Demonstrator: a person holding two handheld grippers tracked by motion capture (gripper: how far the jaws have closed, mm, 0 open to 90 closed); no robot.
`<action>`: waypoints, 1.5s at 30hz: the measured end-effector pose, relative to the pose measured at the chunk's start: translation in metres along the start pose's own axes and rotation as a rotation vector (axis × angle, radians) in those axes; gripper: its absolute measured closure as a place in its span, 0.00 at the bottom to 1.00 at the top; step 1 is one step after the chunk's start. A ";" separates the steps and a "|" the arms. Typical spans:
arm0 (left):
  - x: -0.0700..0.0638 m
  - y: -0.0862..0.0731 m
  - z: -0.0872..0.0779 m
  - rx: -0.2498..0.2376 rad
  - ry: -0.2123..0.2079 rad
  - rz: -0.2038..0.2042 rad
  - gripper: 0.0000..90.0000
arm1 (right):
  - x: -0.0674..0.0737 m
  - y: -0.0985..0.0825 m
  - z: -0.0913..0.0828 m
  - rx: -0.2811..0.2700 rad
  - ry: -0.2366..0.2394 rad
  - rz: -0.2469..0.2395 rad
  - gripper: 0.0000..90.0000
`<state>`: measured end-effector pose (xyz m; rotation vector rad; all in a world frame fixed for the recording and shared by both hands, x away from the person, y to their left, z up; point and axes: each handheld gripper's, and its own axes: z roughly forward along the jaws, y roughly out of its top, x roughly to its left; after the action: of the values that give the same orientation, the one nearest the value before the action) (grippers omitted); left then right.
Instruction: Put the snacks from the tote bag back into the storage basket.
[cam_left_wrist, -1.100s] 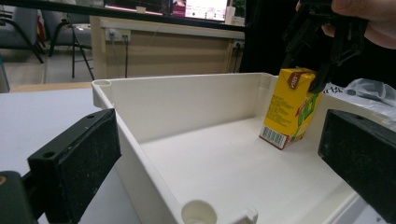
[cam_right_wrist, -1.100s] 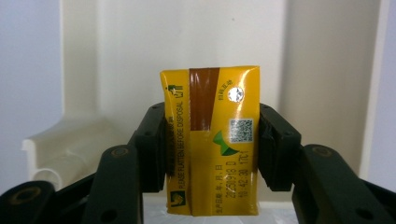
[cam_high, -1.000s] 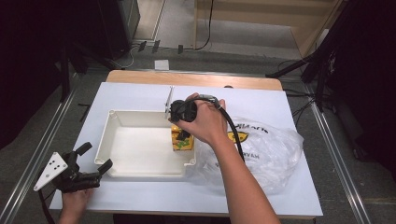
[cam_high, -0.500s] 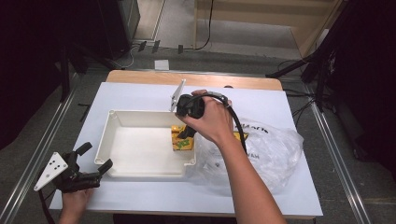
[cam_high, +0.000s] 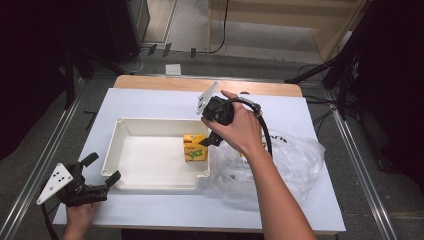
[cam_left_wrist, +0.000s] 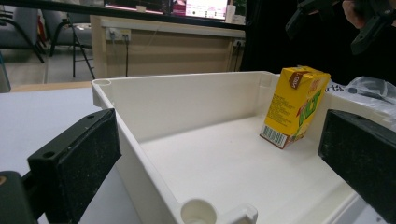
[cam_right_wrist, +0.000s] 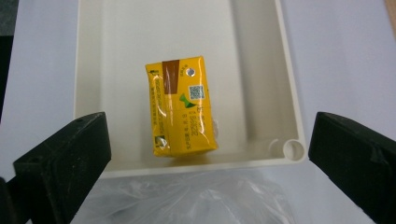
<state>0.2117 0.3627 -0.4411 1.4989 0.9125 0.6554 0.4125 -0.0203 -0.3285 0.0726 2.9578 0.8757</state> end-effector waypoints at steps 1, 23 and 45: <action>0.000 0.000 0.000 0.000 0.000 0.000 0.00 | 0.000 -0.002 -0.001 -0.005 -0.001 0.007 0.00; 0.003 0.000 -0.002 -0.011 -0.001 -0.013 0.00 | 0.007 -0.046 -0.035 -0.055 -0.053 0.057 0.00; 0.001 0.000 -0.001 0.002 -0.001 -0.001 0.00 | 0.016 -0.097 -0.054 -0.085 -0.097 0.134 0.00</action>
<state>0.2113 0.3645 -0.4412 1.4997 0.9137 0.6533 0.3899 -0.1300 -0.3369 0.3036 2.8493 0.9828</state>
